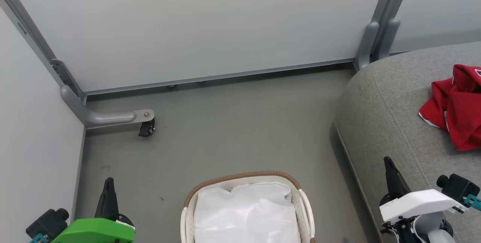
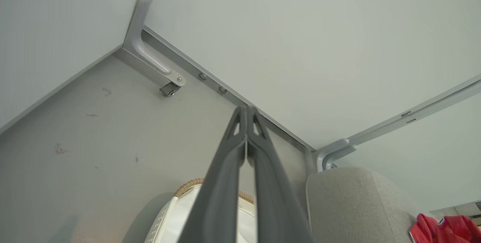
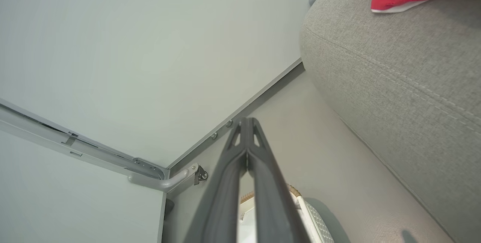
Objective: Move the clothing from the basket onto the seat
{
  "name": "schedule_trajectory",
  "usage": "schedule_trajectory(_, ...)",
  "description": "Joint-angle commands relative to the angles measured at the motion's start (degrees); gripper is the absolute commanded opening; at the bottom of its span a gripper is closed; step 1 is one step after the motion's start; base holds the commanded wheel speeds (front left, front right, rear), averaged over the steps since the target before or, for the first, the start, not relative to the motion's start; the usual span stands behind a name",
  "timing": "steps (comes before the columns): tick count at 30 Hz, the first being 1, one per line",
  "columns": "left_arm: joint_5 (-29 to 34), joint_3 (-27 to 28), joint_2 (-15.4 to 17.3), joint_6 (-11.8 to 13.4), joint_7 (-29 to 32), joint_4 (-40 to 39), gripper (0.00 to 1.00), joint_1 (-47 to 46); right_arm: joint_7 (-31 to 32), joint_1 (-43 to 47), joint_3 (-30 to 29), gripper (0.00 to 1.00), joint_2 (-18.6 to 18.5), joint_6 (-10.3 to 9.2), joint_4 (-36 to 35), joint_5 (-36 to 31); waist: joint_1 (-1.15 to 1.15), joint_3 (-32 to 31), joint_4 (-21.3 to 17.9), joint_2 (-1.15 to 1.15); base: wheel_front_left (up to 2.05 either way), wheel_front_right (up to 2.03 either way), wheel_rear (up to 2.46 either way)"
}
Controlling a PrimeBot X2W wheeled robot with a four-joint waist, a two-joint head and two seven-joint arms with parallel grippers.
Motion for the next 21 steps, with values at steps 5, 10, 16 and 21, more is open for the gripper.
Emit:
schedule_trajectory(5,-4.8,0.7,0.3,-0.1,1.2,-1.0,0.0,-2.0,1.3,-1.4,-0.5,0.0,-0.4,-0.01,-1.2,5.2,0.0,-0.1,-0.1,0.0,0.0,0.0,0.0)
schedule_trajectory(10,-8.2,1.0,0.3,-0.1,2.2,-1.2,0.0,-2.5,2.2,-1.5,-0.8,0.0,-0.4,-0.02,-1.5,8.7,0.0,-0.1,-0.1,0.0,0.0,0.0,0.0)
schedule_trajectory(16,-12.1,1.3,0.3,-0.1,3.2,-1.4,0.0,-2.9,3.3,-1.6,-1.1,0.0,-0.5,-0.02,-1.8,12.7,0.0,-0.2,-0.2,0.0,0.0,0.0,0.0)
schedule_trajectory(21,-15.2,1.6,0.4,-0.1,4.1,-1.6,0.0,-3.2,4.1,-1.6,-1.4,0.0,-0.5,-0.02,-2.0,16.0,0.0,-0.3,-0.3,0.0,0.0,0.0,0.0)
